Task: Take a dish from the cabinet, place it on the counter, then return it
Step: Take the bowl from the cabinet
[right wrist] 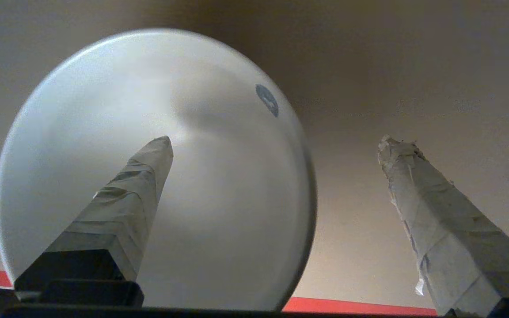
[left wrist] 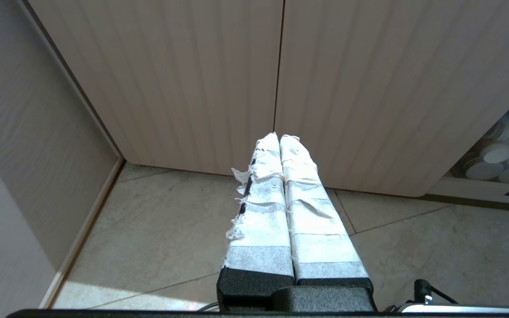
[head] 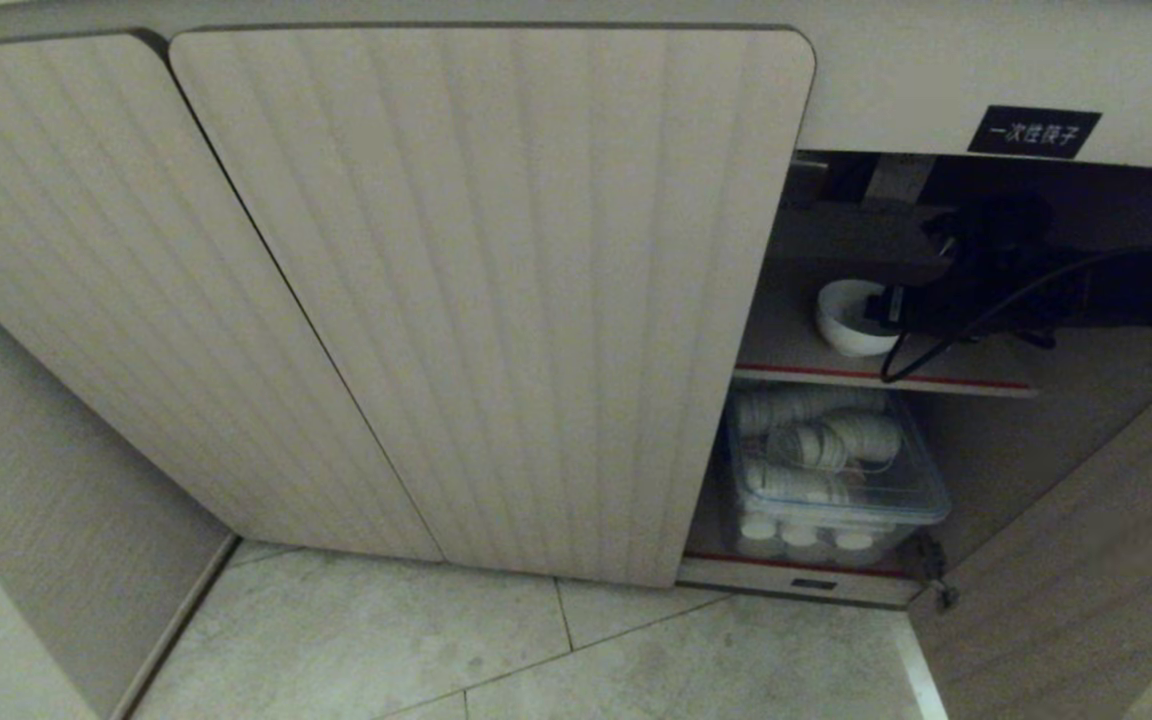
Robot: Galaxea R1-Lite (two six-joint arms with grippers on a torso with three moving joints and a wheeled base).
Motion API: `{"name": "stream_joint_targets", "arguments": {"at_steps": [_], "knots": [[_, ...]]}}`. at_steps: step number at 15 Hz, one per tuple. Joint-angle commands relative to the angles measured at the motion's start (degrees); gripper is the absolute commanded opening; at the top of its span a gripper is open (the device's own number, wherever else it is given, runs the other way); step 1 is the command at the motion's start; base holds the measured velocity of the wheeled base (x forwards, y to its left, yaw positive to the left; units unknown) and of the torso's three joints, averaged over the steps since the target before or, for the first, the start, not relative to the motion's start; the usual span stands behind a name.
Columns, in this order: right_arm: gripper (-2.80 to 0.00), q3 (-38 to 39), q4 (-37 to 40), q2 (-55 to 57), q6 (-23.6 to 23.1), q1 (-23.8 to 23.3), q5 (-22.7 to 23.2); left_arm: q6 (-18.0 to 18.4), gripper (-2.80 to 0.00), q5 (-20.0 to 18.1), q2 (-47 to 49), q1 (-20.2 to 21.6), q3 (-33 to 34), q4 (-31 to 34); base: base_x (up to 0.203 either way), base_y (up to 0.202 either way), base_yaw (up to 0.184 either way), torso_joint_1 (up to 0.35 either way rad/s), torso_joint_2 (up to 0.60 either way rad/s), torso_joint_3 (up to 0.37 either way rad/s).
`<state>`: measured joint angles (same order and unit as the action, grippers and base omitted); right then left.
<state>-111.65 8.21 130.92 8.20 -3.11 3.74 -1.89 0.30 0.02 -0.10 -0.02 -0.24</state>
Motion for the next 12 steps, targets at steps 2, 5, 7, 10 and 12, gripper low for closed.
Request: {"name": "stream_joint_targets", "arguments": {"at_steps": [2, 5, 7, 10, 12], "knots": [[0.0, 0.12, 0.05, 0.21, 0.1, 0.21, 0.04, -0.04, -2.8, 0.05, -0.02, 0.01, 0.02, -0.02, 0.0, 0.0, 0.0, 0.0, 0.0, 0.0], [-2.8, 0.12, -0.04, 0.57, 0.06, 0.47, -0.05, -0.04, -2.8, 0.04, -0.02, 0.01, 0.02, -0.02, 0.0, 0.0, 0.0, 0.0, 0.0, 0.0], [-2.8, 0.12, -0.04, 0.65, 0.06, 0.56, -0.03, -0.04, -2.8, 0.02, -0.02, 0.01, 0.02, -0.02, 0.0, 0.0, 0.0, 0.0, 0.0, 0.0], [-2.8, 0.12, -0.04, 0.83, 0.15, 0.56, 0.04, -0.04, -2.8, 0.05, -0.02, 0.01, 0.01, -0.02, 0.0, 0.0, 0.0, 0.0, 0.0, 0.0], [-2.8, 0.12, -0.04, 0.83, 0.15, 0.56, -0.05, -0.04, -2.8, -0.04, -0.02, 0.01, 0.02, -0.02, 0.0, 0.0, 0.0, 0.0, 0.0, 0.0]]}}
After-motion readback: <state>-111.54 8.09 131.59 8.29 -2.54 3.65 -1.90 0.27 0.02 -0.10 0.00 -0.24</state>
